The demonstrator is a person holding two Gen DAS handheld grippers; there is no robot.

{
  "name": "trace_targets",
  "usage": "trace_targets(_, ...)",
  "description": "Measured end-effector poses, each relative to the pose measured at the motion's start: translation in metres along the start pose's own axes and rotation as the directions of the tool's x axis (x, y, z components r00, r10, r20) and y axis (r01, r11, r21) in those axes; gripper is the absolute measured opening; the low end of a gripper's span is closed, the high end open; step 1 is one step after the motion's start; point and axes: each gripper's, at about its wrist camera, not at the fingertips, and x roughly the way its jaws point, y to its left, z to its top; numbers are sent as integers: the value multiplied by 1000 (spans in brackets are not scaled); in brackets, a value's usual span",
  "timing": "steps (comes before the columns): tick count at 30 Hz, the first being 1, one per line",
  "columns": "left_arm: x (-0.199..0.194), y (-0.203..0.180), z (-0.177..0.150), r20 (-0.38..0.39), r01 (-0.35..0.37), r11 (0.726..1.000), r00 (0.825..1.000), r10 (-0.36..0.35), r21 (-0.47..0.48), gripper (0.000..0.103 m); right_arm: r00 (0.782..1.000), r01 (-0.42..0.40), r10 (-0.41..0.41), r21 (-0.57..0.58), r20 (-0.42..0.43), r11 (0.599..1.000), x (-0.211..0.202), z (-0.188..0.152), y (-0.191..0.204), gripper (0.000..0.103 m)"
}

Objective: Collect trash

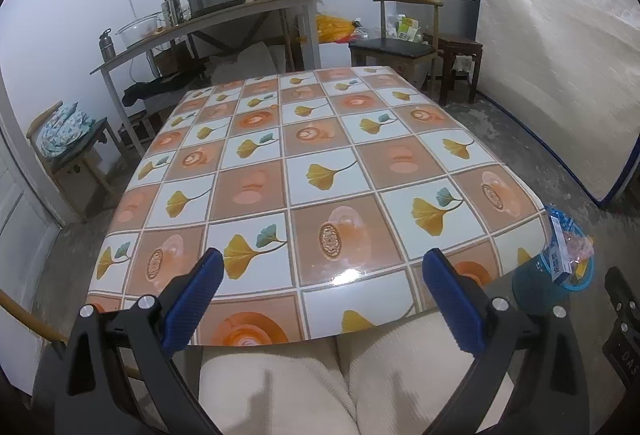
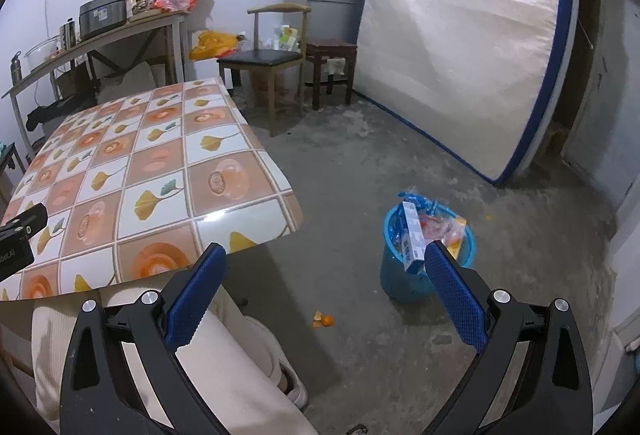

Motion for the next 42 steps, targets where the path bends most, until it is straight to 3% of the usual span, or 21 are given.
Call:
trace_targets(26,-6,-18,-1,-10,117,991,993,-116,63,97,1000,-19,19,-20,3,1000,-1,-2,5,95)
trace_targets(42,-6,-20,-1,-12,120,991,993,-119,67,98,1000,-19,19,-20,6,1000,-2,-2,6,95)
